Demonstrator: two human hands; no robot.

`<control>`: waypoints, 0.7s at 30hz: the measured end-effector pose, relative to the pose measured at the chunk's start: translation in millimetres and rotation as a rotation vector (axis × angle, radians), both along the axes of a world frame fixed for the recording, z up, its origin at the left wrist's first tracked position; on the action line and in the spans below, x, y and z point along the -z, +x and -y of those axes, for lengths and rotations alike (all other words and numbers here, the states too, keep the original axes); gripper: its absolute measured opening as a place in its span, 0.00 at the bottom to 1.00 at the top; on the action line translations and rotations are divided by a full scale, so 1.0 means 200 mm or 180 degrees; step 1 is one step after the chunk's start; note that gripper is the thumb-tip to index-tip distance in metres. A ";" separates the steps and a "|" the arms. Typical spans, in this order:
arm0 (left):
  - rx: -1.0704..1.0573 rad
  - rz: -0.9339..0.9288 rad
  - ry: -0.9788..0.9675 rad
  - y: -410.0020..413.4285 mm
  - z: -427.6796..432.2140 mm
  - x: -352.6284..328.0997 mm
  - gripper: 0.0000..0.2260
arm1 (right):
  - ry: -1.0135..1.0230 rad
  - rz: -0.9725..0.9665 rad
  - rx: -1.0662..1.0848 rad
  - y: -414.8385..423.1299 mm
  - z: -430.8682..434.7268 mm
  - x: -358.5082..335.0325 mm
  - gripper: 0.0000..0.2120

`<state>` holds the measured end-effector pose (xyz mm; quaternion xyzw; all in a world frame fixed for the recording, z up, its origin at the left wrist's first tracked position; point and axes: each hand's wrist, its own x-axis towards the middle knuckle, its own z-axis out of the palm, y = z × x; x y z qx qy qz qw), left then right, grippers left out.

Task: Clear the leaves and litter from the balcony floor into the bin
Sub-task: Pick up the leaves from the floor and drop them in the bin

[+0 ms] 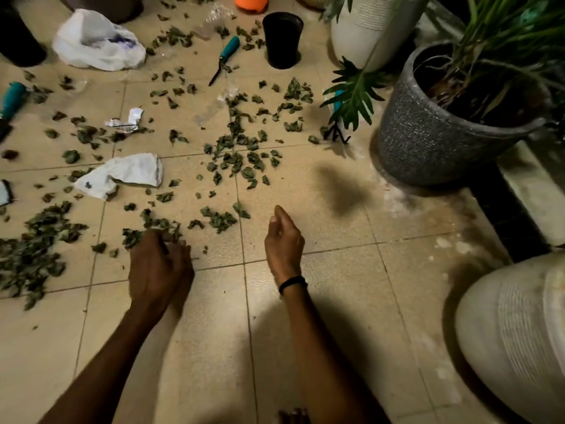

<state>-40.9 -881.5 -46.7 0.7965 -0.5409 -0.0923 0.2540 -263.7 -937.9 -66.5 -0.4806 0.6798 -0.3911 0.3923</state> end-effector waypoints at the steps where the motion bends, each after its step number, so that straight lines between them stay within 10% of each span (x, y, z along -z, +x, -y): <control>1: 0.0005 0.0066 -0.0059 0.02 0.00 -0.02 0.11 | -0.0063 -0.0007 0.0190 0.03 -0.02 -0.01 0.20; 7: 0.0053 0.0211 -0.0245 0.12 -0.02 -0.07 0.11 | 0.0039 -0.0457 0.1243 -0.03 -0.02 -0.02 0.25; 14: 0.0047 -0.0016 -0.0201 0.07 0.05 0.00 0.09 | -0.0106 -0.1176 0.0358 -0.06 0.06 0.02 0.19; 21: 0.0344 -0.0317 -0.0116 -0.04 0.15 0.01 0.15 | 0.0029 -0.0541 -0.0775 0.07 0.18 -0.06 0.15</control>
